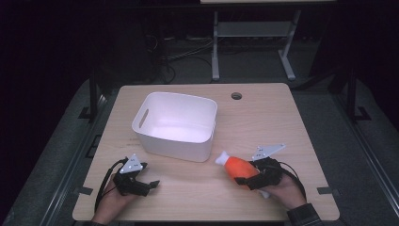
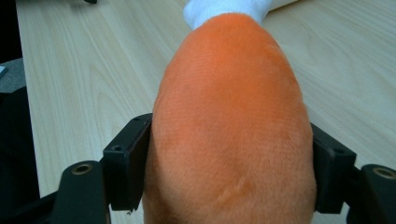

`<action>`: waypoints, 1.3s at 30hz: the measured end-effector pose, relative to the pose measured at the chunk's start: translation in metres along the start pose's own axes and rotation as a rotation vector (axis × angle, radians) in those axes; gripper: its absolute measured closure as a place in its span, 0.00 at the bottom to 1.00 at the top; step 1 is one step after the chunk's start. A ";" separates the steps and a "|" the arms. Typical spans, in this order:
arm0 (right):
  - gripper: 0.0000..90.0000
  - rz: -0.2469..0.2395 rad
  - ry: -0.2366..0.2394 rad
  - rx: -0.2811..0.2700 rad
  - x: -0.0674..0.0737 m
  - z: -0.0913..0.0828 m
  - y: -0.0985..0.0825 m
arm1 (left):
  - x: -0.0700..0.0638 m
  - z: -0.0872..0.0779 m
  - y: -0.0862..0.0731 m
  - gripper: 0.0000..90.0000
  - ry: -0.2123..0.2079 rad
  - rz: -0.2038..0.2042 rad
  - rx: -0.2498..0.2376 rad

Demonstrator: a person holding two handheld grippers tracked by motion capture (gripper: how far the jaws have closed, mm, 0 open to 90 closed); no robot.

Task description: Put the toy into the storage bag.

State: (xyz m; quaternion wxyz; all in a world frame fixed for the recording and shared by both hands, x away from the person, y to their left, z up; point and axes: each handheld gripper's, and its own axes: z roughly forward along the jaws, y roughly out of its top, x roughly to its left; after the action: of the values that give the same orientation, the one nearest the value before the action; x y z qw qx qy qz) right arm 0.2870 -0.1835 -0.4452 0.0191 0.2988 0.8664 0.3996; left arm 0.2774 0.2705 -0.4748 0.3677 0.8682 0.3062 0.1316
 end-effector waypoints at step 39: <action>0.31 -0.075 -0.017 -0.076 -0.007 -0.038 0.029 | 0.000 0.000 0.000 0.15 0.002 -0.005 -0.002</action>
State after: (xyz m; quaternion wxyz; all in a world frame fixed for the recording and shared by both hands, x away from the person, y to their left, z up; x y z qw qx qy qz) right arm 0.2969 -0.1980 -0.4000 0.0525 0.2686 0.8609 0.4289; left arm 0.2774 0.2705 -0.4749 0.3687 0.8668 0.3087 0.1320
